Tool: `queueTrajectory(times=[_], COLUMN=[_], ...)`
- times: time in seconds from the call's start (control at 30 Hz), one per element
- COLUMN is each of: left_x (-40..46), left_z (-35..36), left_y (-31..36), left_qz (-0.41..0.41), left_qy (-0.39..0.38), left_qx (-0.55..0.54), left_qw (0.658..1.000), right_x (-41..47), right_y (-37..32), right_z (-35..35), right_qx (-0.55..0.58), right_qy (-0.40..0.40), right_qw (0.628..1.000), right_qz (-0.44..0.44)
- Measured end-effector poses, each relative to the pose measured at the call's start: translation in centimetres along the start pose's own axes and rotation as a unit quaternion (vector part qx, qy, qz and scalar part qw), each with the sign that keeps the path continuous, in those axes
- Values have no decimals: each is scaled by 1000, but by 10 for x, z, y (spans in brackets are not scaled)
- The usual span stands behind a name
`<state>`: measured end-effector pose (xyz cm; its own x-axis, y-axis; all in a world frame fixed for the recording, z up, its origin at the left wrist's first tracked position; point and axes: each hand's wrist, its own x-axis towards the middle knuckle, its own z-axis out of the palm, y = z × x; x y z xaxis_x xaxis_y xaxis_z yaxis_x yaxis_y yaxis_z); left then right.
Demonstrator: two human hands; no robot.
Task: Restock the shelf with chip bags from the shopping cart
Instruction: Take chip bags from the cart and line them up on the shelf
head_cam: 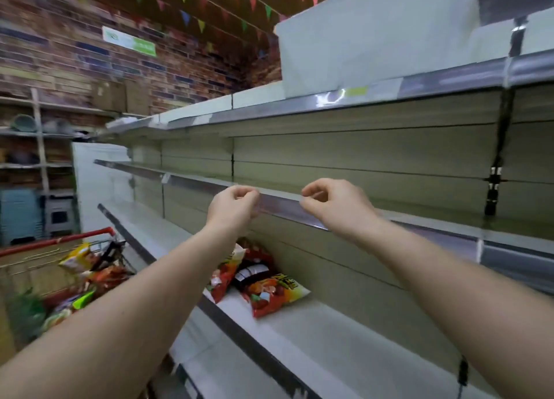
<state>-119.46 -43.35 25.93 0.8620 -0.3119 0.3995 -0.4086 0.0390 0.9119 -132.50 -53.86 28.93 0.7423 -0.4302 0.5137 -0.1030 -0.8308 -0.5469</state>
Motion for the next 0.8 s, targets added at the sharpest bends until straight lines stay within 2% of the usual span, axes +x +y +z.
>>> queueTrajectory(times=[0.4,0.63,0.8], left_x=[68,89,122], left_z=[-191,-250,-276], left_y=[-106,-167,-224], left_qz=[-102,-162,-197], left_qy=[119,177,202], left_qx=[27,40,89], left_qw=[987,970,955], right_x=[68,100,136], right_y=[-77,-87,-74], right_z=[212,321,401], right_qx=[71,124,158], right_qy=[-143,-233,-278], right_qw=[987,965,947], right_qz=[-13,-6,-1])
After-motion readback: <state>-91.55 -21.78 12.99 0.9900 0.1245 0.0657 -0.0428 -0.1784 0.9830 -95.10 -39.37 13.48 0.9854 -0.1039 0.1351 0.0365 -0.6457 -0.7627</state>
